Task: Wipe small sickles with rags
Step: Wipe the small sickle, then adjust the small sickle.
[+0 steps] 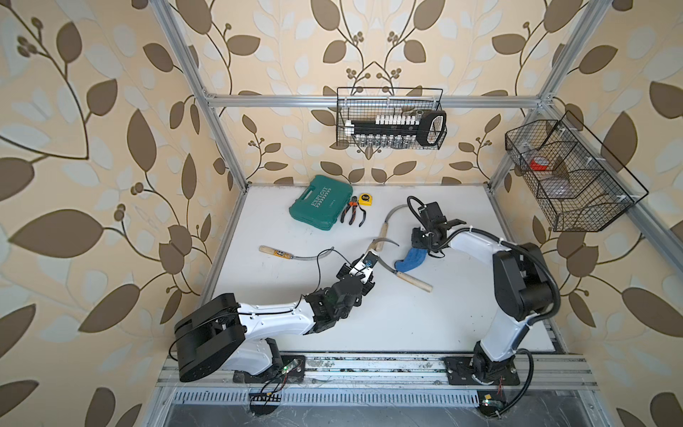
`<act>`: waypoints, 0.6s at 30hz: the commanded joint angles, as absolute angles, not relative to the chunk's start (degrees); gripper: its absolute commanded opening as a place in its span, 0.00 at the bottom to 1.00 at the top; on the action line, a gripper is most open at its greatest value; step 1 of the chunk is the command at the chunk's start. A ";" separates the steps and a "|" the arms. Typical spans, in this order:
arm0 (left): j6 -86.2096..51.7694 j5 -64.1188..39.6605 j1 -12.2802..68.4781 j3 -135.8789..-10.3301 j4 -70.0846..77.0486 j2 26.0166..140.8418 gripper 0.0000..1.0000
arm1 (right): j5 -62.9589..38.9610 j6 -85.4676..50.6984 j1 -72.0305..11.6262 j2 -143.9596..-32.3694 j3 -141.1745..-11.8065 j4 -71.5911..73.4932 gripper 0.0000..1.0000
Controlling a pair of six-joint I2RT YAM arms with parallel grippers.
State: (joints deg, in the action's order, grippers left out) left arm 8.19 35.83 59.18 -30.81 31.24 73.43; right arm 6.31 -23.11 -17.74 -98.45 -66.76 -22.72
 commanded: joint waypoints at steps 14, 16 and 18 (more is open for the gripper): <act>-20.55 35.59 55.05 -50.33 -9.39 59.04 0.00 | 13.68 -30.11 -42.70 -65.83 -46.41 -15.23 0.00; -22.16 33.29 55.02 -51.89 -10.80 59.53 0.00 | 12.67 -31.42 -45.20 -63.79 -43.77 -12.50 0.00; -23.13 29.56 55.02 -53.22 -11.11 60.47 0.00 | 9.28 -32.72 -46.76 -61.86 -40.63 -7.69 0.00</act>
State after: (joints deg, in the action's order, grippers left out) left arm -18.68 34.44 55.40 -50.43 -7.40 59.70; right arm 11.25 -29.69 -45.39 -63.96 -43.33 -14.66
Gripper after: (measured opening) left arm 0.237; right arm 0.134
